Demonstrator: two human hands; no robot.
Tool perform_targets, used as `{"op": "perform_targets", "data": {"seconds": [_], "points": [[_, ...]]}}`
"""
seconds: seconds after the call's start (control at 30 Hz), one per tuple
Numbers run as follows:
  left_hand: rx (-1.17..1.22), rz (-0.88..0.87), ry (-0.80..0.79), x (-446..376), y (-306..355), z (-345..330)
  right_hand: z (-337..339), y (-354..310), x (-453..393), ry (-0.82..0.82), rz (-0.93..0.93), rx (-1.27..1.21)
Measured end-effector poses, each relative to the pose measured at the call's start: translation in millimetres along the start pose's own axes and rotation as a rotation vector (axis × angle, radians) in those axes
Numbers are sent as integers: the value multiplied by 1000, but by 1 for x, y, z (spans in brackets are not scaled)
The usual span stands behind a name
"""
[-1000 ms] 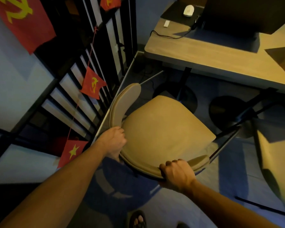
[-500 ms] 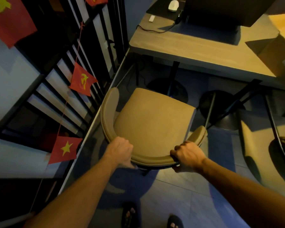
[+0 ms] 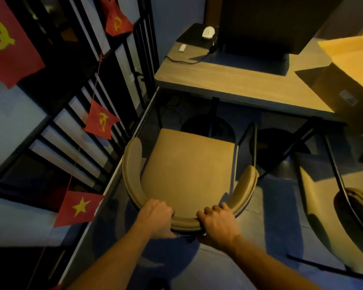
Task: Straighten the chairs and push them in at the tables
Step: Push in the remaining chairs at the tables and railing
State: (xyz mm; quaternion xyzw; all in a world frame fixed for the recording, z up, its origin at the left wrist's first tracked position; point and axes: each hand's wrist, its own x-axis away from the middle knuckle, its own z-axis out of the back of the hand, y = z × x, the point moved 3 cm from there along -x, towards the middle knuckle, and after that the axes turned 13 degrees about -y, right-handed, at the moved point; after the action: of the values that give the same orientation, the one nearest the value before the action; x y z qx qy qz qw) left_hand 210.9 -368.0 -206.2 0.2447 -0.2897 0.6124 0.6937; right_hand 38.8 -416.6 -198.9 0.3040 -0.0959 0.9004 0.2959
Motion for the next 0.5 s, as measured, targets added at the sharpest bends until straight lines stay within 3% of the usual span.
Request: {"op": "perform_targets", "data": {"seconds": [0.5], "points": [[-22, 12, 74, -42, 28, 52, 16, 68, -13, -51, -90, 58]]}}
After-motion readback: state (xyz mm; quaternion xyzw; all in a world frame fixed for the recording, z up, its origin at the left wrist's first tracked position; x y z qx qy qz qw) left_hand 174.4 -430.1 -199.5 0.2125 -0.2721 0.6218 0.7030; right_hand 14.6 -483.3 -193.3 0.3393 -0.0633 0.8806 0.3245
